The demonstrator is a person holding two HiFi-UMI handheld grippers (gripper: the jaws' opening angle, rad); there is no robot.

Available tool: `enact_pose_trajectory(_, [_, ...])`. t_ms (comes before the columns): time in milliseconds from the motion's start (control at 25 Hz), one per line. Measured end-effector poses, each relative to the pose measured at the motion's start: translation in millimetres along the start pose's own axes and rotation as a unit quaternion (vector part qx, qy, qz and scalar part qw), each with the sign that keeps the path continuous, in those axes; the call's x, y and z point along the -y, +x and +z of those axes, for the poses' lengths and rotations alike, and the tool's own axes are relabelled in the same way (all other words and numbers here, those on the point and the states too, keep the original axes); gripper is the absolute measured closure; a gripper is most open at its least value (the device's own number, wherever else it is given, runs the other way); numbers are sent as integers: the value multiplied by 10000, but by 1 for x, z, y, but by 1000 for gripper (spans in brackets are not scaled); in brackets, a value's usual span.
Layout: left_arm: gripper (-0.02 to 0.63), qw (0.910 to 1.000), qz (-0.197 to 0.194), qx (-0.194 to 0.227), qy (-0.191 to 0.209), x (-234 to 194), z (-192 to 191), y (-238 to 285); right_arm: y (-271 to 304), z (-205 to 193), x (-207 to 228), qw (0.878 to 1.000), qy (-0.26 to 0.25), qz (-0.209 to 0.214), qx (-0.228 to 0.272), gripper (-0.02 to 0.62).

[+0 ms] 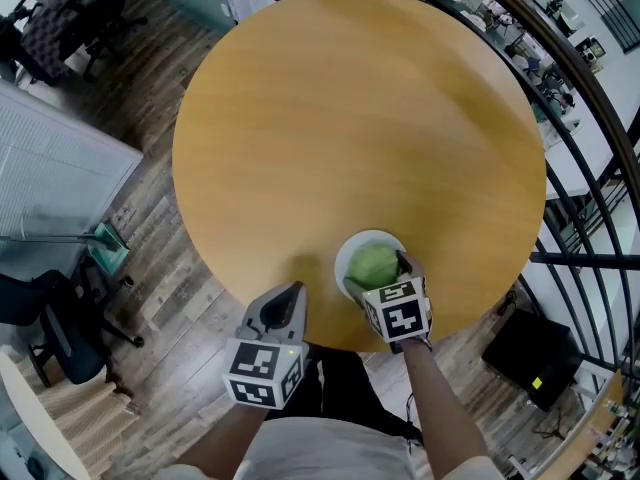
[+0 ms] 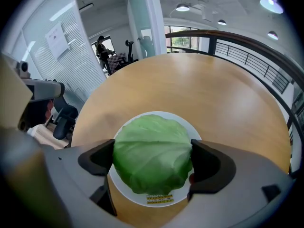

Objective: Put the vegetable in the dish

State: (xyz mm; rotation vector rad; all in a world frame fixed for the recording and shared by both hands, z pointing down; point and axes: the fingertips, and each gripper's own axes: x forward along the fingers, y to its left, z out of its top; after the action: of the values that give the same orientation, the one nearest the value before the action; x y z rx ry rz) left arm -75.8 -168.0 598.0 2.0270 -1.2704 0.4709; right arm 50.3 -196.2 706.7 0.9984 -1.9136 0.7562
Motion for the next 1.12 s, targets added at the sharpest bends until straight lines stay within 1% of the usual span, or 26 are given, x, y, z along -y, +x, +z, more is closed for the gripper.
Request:
enact_pose_trajectory(240, [584,10000,41,-41,-26,0,-5,0,-1,-1,2,10000,26,22,70,124])
enact_pose_trajectory(400, [584,10000,70,-63,-21,-2,-9,0,-1,0,1,9996,185,172,138,124])
enact_pose_trajectory(480, [584,9999,83,-64,-23,-2,-9,0,-2,1,1,9996,175,202,129,124])
enact_pose_trajectory(800, [584,9999,82,-18,67,2,-1,-7,-19,14,2,9994,105,132,315,124])
enact_pose_trajectory(1000, [584,9997,106,78,188,10,9,-20,-41,23,-4,9988,10,168,459,126])
enact_pose_trajectory(1120, [584,9994,104,166,272,17,18,-30,-58,28,-7,9979,-23,127,632,126])
